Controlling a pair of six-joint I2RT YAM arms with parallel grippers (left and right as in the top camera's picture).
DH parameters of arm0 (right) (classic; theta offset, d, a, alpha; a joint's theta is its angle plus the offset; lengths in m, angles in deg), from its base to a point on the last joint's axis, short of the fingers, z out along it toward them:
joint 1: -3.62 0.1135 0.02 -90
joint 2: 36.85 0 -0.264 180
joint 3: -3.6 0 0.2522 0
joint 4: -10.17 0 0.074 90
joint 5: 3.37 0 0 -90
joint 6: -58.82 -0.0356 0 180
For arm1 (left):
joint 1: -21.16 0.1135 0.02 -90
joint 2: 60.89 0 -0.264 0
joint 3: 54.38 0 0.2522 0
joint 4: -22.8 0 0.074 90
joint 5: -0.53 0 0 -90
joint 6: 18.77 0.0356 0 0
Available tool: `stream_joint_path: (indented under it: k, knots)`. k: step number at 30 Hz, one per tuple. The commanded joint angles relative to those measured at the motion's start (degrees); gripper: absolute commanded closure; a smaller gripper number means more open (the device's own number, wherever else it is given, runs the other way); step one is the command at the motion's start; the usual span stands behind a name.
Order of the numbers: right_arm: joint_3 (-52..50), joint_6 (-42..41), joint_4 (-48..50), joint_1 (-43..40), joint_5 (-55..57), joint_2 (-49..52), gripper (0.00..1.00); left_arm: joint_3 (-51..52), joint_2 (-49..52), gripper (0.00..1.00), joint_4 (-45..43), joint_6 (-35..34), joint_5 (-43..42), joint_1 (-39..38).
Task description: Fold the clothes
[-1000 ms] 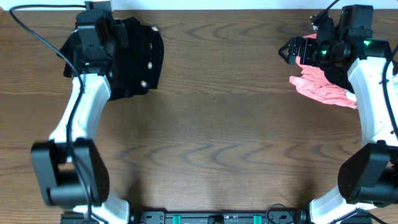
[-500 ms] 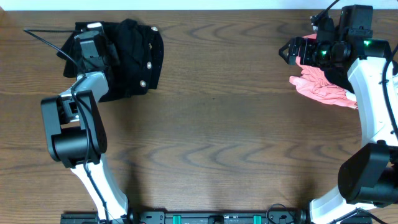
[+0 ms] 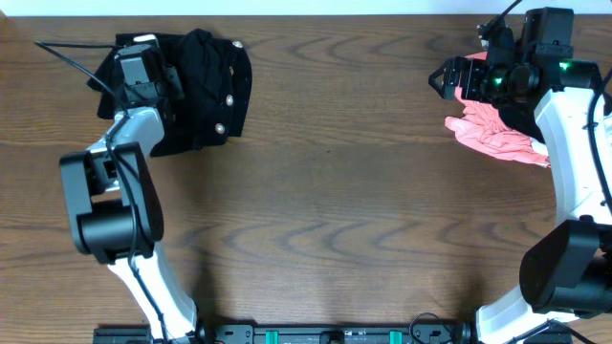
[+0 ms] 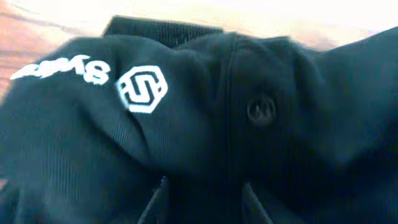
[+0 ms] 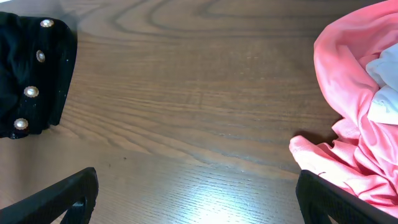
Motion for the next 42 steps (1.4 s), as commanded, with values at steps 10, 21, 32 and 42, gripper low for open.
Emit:
stream_joint_path:
  k: [10, 21, 32, 42]
  knots:
    - [0.61, 0.28, 0.02, 1.27, 0.00, 0.09, 0.01, 0.76, -8.57, 0.62, -8.79, 0.15, -2.56, -3.93]
    - [0.61, 0.28, -0.57, 1.64, 0.04, 0.09, 0.01, 0.76, 3.78, 0.62, -18.73, 0.09, -2.58, -5.66]
    - [0.61, 0.28, -0.55, 1.64, 0.44, 0.09, 0.01, 0.76, 10.60, 0.62, -18.78, -0.04, -2.69, -9.70]
    - [0.61, 0.31, 1.18, 1.64, 0.85, 0.09, 0.01, 0.76, -2.93, 0.62, -12.37, -0.04, -1.40, -9.53]
